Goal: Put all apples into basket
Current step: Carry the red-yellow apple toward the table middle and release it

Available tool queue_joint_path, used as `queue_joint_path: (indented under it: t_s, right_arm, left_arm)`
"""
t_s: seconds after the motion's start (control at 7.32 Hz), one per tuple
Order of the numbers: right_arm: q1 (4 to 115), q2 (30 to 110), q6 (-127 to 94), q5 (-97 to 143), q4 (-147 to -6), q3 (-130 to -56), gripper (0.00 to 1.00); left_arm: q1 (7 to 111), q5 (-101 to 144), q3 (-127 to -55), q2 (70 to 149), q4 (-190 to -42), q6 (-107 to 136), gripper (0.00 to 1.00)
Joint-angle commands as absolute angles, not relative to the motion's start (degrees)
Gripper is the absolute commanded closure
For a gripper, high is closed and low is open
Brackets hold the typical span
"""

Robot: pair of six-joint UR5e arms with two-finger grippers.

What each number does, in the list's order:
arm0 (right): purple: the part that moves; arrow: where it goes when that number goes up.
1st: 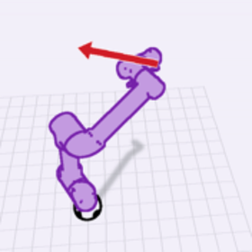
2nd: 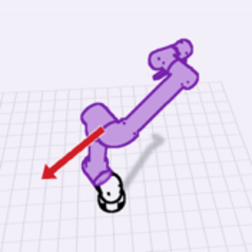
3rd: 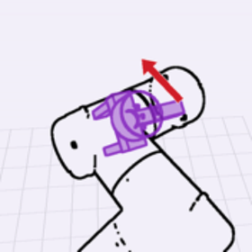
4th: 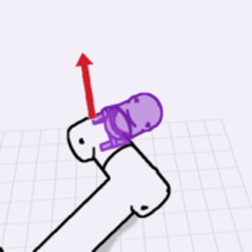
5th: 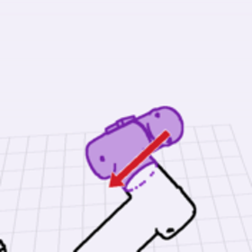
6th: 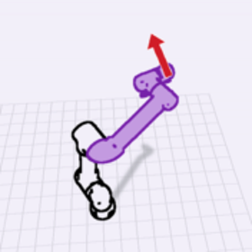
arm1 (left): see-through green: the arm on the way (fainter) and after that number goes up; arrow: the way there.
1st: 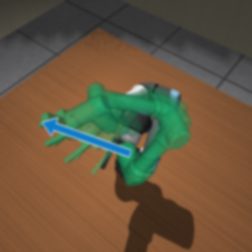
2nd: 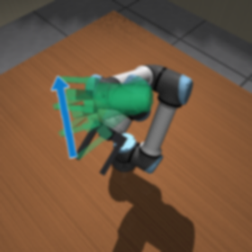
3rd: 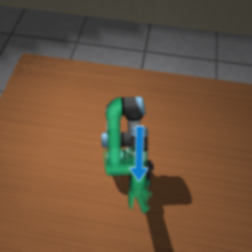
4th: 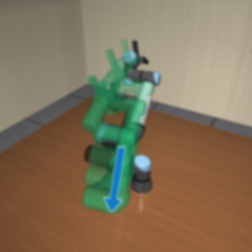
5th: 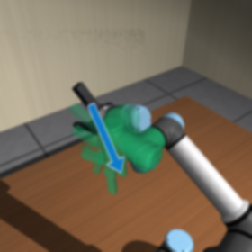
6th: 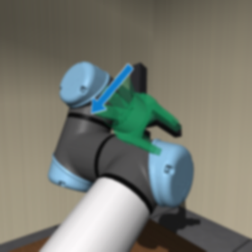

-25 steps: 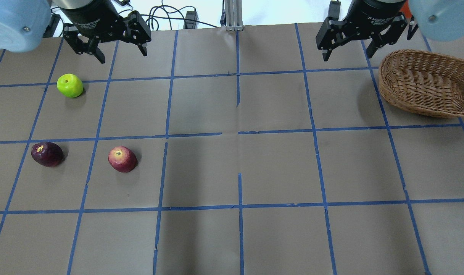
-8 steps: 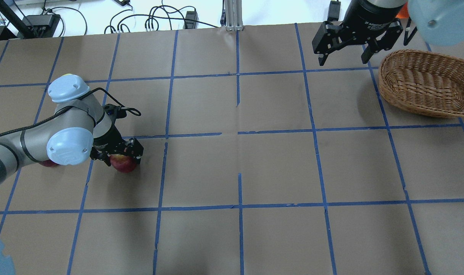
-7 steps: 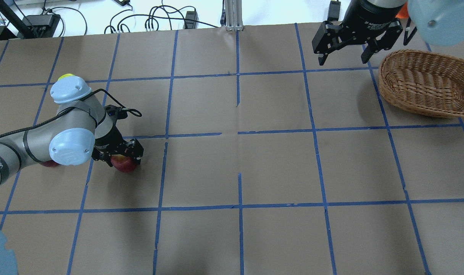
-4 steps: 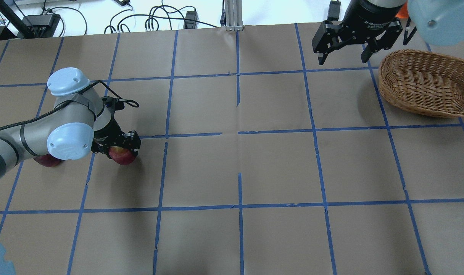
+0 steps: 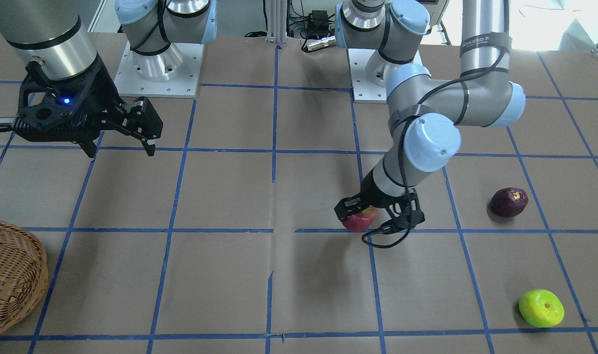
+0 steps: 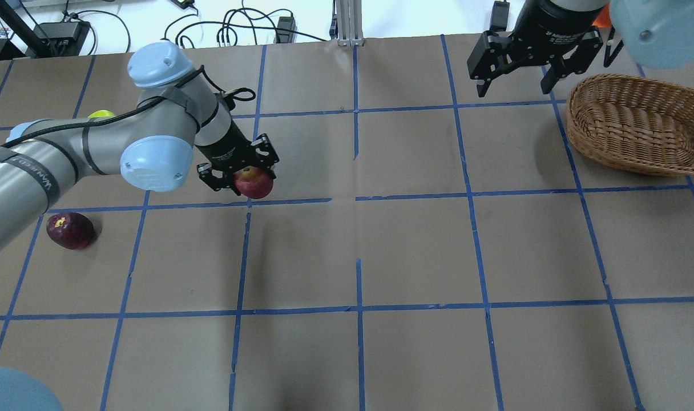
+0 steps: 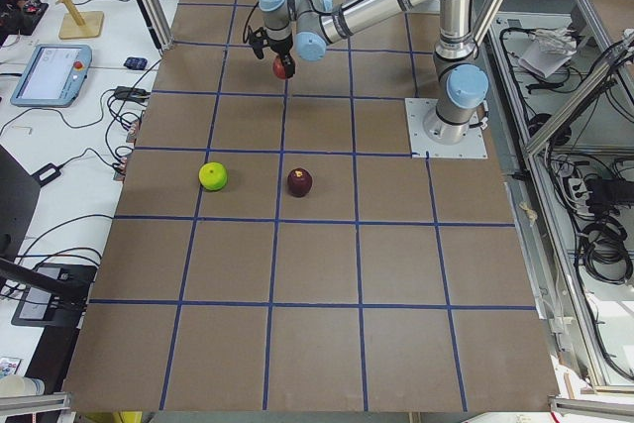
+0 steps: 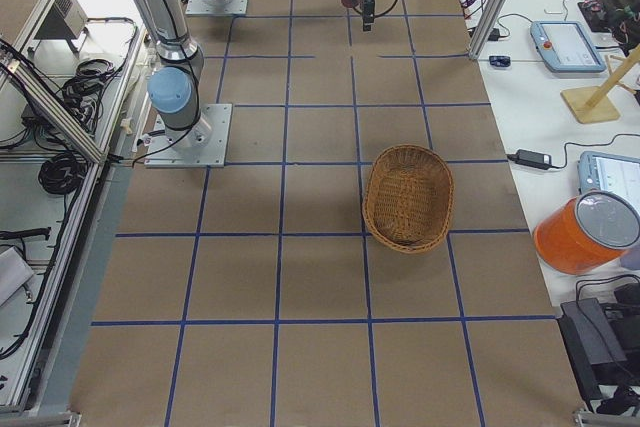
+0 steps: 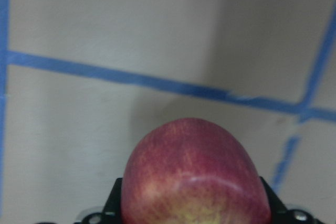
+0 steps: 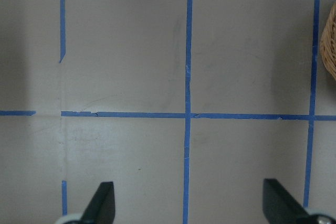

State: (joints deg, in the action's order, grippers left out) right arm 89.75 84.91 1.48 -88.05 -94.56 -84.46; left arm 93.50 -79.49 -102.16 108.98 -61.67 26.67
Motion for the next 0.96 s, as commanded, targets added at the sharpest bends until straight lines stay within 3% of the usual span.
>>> queue_joint_path:
  t_s: [0.0,0.27,0.41,0.68,0.82]
  right_arm:
    - [89.7,84.9,1.6,-88.0,-94.6,-84.5,0.0]
    - [89.7,85.1,1.6,-88.7,-94.2,-84.5,0.0]
    - [89.7,85.2,1.6,-88.8,-94.6,-84.5,0.0]
    - [89.6,84.9,1.5,-88.7,-94.8,-84.5,0.0]
    - [89.4,84.7,1.4,-88.8,-94.1,-84.5,0.0]
  left_arm:
    - [103.8,-77.6,-100.1,114.3,-52.8,37.7,1.0]
    - [106.8,-77.4,-100.1,119.9,-46.6,39.4,0.96]
    - [107.0,-77.8,-100.1,120.3,-46.8,39.1,0.01]
    - [105.7,-78.0,-97.9,116.4,-52.8,37.9,0.0]
    - [103.9,-78.3,-93.1,113.0,-64.6,36.3,0.0]
